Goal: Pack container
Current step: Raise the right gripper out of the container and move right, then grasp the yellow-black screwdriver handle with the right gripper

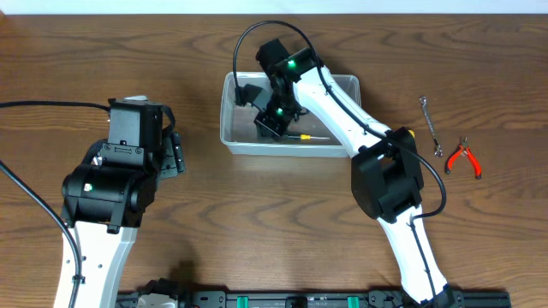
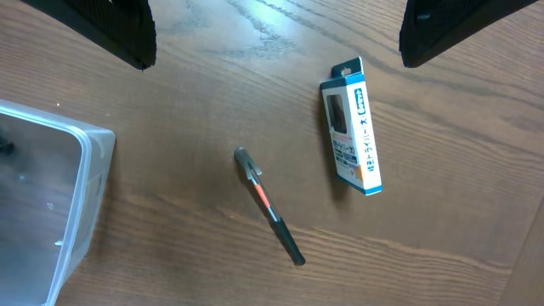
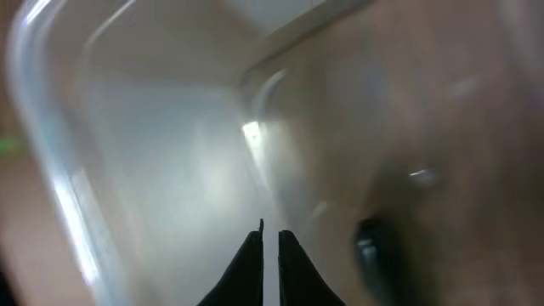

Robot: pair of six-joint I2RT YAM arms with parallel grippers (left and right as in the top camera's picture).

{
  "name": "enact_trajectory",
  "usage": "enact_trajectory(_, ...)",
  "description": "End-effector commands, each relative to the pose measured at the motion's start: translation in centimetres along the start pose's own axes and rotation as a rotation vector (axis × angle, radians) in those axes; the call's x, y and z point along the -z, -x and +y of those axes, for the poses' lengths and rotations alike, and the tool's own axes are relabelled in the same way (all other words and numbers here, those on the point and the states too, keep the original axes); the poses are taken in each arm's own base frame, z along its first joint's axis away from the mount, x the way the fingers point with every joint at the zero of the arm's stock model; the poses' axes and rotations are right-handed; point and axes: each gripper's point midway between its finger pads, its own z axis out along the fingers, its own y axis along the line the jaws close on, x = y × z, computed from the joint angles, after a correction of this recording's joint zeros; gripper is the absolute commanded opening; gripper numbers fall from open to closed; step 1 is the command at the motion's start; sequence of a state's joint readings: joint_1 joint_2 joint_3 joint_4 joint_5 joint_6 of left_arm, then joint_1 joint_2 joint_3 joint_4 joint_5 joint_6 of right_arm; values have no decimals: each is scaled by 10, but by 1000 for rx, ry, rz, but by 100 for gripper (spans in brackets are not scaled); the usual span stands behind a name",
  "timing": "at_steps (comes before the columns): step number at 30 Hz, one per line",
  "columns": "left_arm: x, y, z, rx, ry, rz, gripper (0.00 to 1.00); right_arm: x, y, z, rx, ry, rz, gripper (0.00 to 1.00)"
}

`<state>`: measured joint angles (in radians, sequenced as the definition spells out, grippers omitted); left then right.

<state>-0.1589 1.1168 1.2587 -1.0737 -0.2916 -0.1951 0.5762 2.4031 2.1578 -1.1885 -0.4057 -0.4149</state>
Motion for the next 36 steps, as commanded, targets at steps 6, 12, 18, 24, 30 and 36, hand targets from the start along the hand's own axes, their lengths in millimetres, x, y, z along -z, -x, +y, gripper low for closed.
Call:
enact_trajectory(6, 3, 4, 3, 12, 8, -12, 84, 122, 4, -104, -384, -636, -106, 11)
enact_trajectory(12, 3, 4, 3, 12, 8, -12, 88, 266, -22, -111, -615, -773, -322, 99)
enact_trajectory(18, 4, 2, 3, 9, 9, -7, 91, 343, -117, -103, -1004, -759, -379, 99)
enact_trajectory(24, 9, -5, 7, -3, 13, 7, 91, 361, -175, -86, -1163, -603, -371, 99)
enact_trajectory(30, 43, -8, 21, 37, -15, -101, 95, 355, -230, -41, -1240, -583, -296, 99)
enact_trajectory(36, 72, -26, 36, 60, -31, -158, 99, 330, -269, -4, -1298, -622, -286, 99)
